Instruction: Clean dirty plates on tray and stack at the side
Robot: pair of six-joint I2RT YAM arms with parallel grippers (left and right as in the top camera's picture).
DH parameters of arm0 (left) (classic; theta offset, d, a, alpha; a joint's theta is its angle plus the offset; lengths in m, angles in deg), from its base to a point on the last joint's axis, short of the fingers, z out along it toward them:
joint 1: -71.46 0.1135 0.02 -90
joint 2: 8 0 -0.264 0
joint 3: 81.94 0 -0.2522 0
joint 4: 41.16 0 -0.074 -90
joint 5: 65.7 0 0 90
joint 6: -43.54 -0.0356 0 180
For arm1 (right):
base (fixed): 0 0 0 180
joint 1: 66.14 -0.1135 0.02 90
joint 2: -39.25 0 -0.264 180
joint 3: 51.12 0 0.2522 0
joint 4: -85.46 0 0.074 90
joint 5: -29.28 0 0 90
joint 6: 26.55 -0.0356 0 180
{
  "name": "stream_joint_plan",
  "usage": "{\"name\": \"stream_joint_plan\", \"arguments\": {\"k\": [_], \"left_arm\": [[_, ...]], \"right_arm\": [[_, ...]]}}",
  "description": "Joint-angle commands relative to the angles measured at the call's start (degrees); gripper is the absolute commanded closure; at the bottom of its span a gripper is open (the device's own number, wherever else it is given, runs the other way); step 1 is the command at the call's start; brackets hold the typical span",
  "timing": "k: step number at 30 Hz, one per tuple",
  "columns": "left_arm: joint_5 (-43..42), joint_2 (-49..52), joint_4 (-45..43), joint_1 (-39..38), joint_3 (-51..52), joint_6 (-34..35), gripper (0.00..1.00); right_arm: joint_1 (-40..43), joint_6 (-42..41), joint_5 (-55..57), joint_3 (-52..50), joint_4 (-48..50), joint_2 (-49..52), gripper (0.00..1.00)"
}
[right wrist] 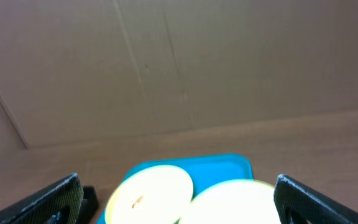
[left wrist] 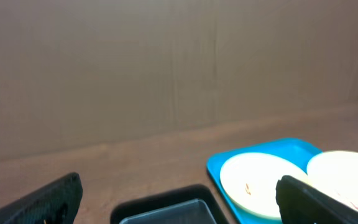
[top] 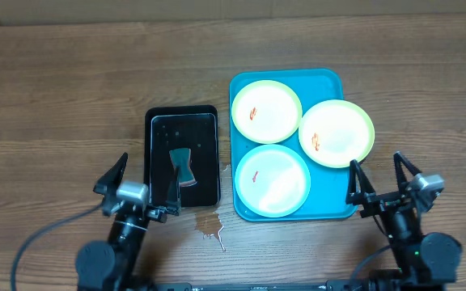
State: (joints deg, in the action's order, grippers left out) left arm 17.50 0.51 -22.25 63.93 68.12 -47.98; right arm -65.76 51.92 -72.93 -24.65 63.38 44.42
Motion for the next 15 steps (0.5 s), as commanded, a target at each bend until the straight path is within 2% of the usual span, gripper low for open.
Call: {"name": "stream_joint_plan", "arguments": {"k": [1, 5, 6, 10, 15], "left_arm": [[-1.64, 11.13, 8.33, 0.11, -13.31, -0.59, 0.00], [-4.07, 25.53, 19.67, 0.11, -27.58, 0.13, 0.00], [-6.45, 32.13, 24.74, 0.11, -34.42, 1.70, 0.00], [-11.37, 45.00, 35.34, 0.11, -49.35, 5.55, 0.00], [-12.72, 57.61, 47.78, 0.09, -62.49, 5.81, 0.00]], "right_arm": [[0.24, 1.33, -0.96, 11.74, -5.81, 8.28, 0.00], [0.24, 1.36, -0.96, 26.64, -17.90, 21.97, 0.00], [0.24, 1.62, -0.98, 33.88, -24.11, 28.68, 0.00], [0.24, 3.28, -0.96, 48.57, -38.58, 43.10, 0.00], [0.24, 0.04, -4.31, 58.97, -47.10, 56.37, 0.00]]}}
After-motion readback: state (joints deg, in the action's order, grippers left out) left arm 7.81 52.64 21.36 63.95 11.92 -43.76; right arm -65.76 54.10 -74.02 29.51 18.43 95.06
